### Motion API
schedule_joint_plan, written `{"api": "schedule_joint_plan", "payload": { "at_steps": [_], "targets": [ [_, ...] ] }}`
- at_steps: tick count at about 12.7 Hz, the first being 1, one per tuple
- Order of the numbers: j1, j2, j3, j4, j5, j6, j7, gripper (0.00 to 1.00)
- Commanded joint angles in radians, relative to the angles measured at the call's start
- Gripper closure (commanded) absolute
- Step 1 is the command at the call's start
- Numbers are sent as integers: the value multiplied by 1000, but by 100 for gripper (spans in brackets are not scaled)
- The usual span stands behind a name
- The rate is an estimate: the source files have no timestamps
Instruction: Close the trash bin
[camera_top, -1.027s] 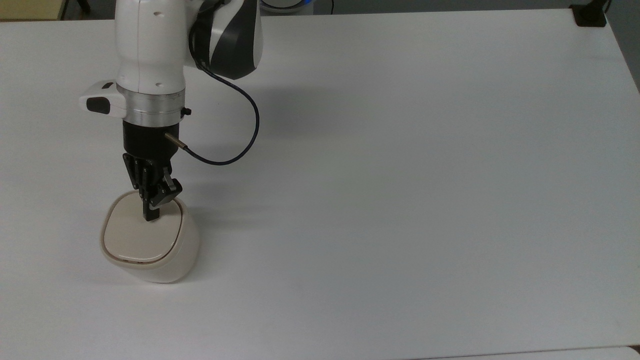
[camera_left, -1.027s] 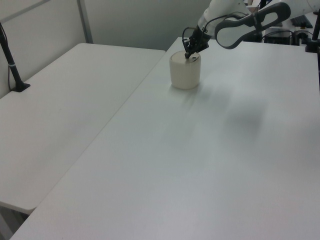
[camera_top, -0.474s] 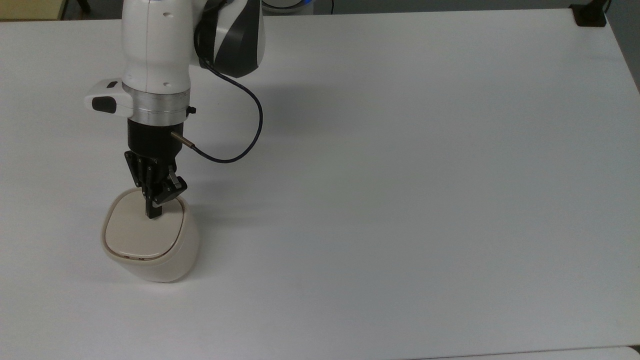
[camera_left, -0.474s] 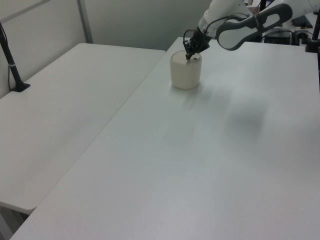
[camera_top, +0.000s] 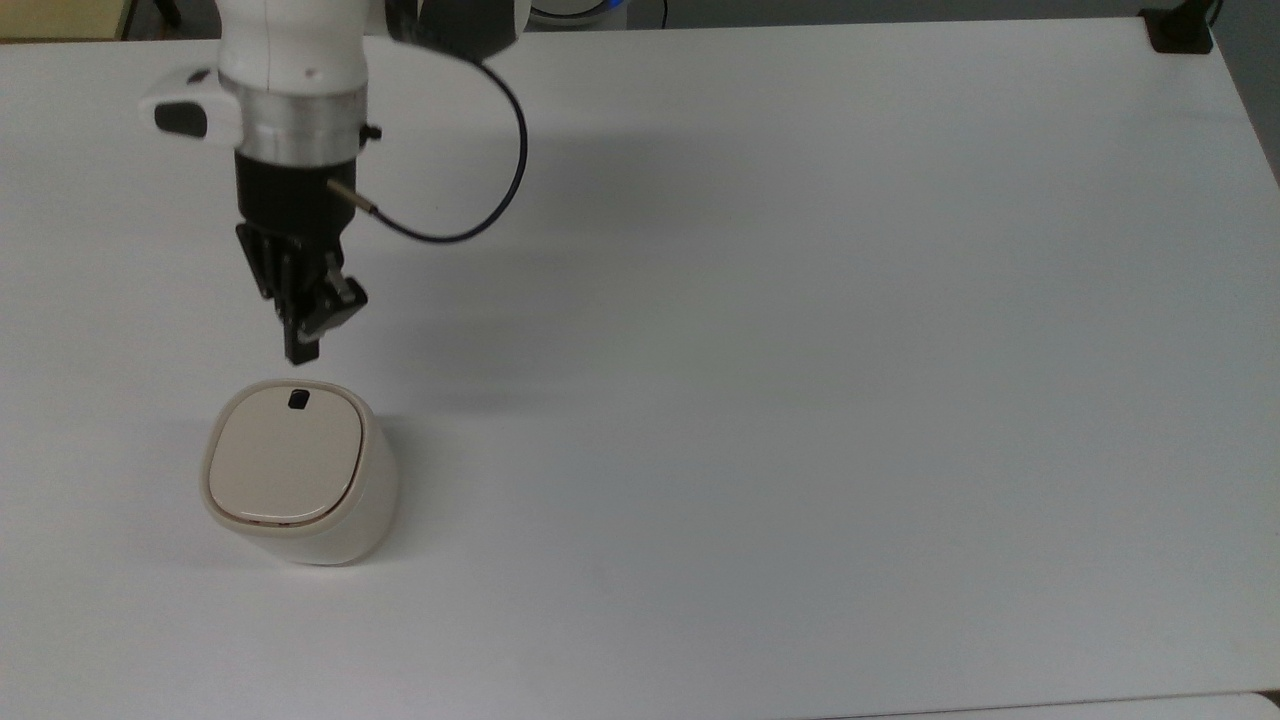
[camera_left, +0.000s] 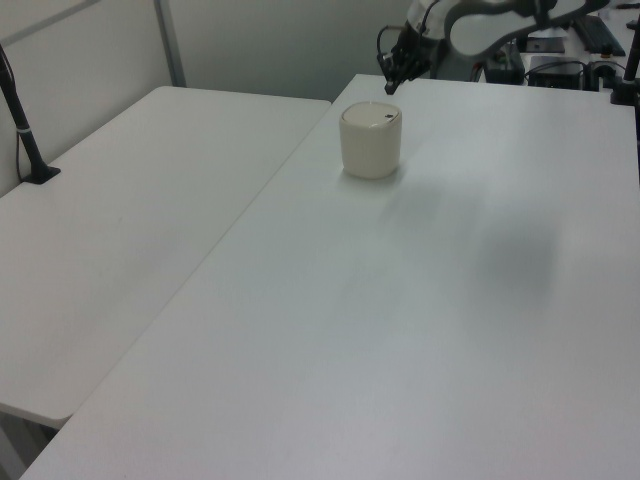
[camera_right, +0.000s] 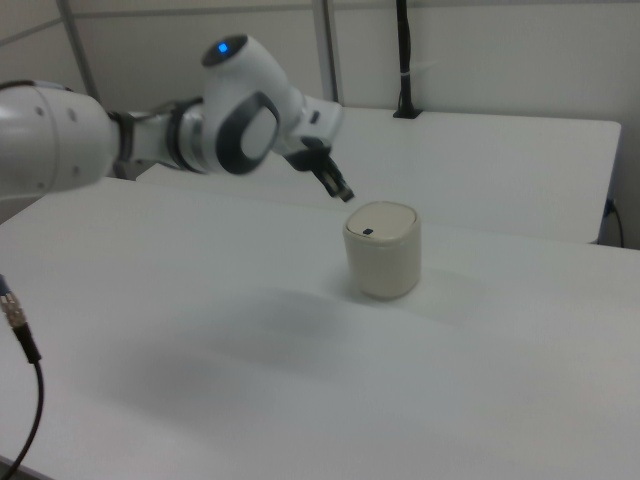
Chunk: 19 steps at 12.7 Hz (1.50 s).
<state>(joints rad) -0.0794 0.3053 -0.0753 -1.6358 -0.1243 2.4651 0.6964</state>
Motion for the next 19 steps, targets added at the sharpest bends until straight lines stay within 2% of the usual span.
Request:
{"api": "schedule_joint_plan", "payload": {
  "at_steps": [1,3,4,5,6,8,10,13,16,17,19],
  "targets": [
    [-34,-141,94,-44,32,-188,-1,93],
    [-34,-182,118,-44,60,-280,-12,87],
    [-33,-210,147,-44,66,-358,-27,73],
    [-33,-235,178,-44,66,-438,-43,54],
    [-31,-253,190,-44,71,-484,-61,44],
    [-22,-293,193,-45,109,-537,-93,30],
    [-14,-325,193,-53,140,-589,-100,24],
    [50,-356,181,-65,144,-647,-115,10],
    [84,-354,174,-67,143,-681,-265,0],
    [105,-353,149,-67,143,-683,-322,0],
    [171,-344,57,-53,143,-696,-470,0]
  ]
}}
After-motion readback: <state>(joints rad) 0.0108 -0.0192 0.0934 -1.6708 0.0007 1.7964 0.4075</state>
